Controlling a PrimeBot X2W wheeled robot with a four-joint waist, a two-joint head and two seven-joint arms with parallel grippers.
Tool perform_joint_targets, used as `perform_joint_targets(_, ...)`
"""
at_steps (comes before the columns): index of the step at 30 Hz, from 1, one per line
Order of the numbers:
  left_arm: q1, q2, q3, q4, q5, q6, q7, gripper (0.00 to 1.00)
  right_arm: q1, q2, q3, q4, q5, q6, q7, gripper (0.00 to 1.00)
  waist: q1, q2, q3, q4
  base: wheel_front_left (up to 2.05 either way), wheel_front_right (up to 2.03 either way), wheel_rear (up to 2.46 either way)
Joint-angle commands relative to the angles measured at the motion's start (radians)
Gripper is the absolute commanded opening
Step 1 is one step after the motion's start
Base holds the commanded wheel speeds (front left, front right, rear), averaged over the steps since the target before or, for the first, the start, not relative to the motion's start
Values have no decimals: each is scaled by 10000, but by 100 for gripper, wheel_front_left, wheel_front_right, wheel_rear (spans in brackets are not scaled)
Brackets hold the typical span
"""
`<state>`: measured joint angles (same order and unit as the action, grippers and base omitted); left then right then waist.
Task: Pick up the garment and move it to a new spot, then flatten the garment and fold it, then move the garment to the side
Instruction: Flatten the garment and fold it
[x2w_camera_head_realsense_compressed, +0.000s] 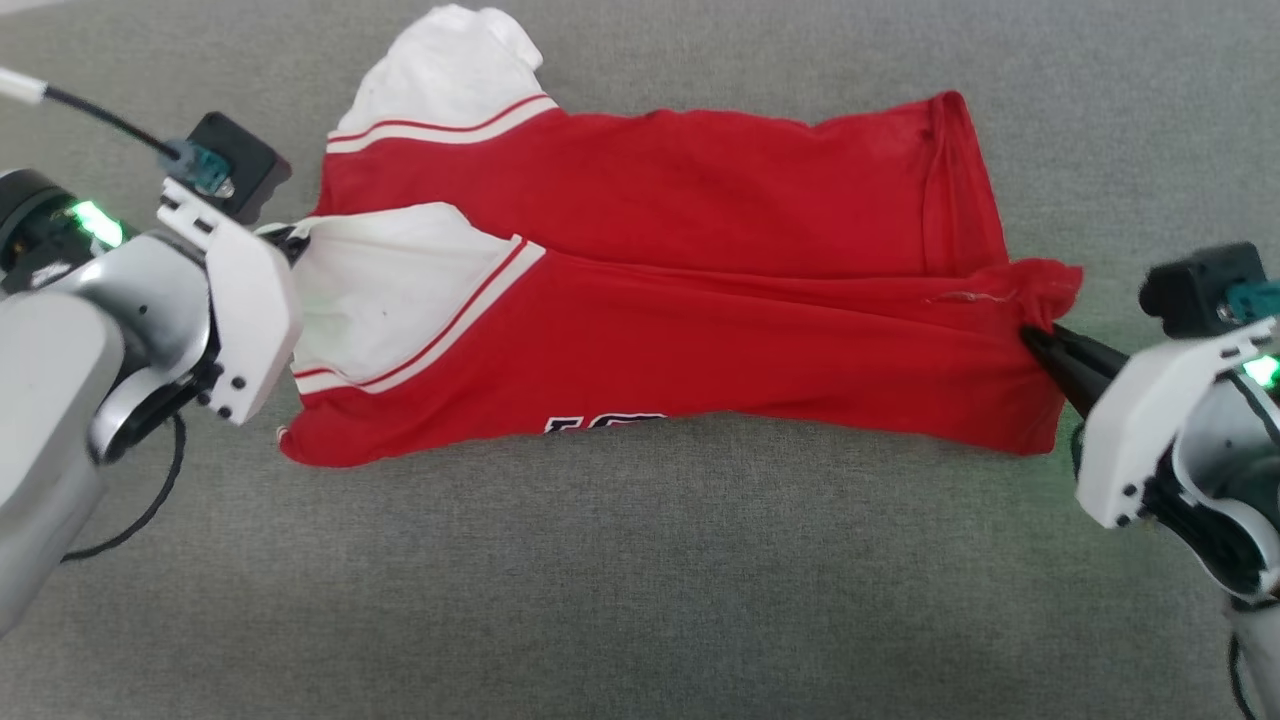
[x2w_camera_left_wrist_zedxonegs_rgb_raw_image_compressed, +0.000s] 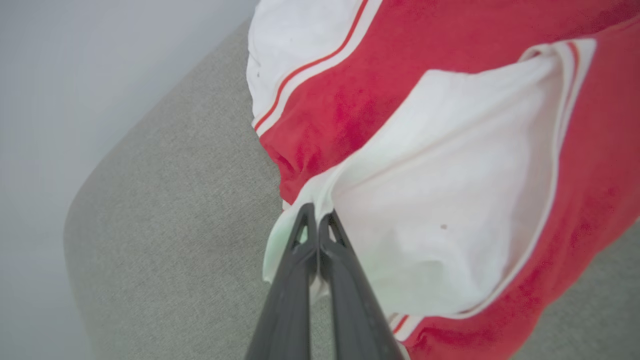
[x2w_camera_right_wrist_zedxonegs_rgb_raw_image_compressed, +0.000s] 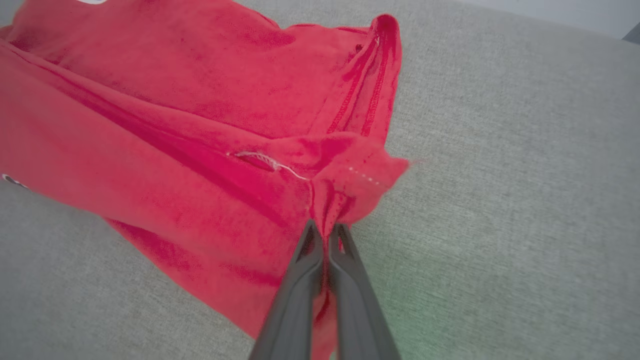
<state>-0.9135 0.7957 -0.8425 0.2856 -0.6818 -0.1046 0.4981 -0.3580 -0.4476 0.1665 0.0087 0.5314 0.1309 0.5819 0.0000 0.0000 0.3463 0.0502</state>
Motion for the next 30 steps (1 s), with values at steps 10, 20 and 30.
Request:
perform_joint_targets(10,-1052,-1148,-1025,2833,-645,-249,-468,0,-1011,413,628,1403,-59,-3,205,16,0,0,508,-186,0,0,0)
perform_joint_targets(20,-1644,-1381,-1485,3968,-1872,-246,-553,100,-1682,110,1407,1883,77,-1,28,100,0,0,400,-97,0,0,0)
perform_joint_targets(30,-1452,-1112,-1410,3543,-2582,-169,-145,100,-1264,-25,676,995,23,-3,-587,100,0,0,-154,153,0,0,0)
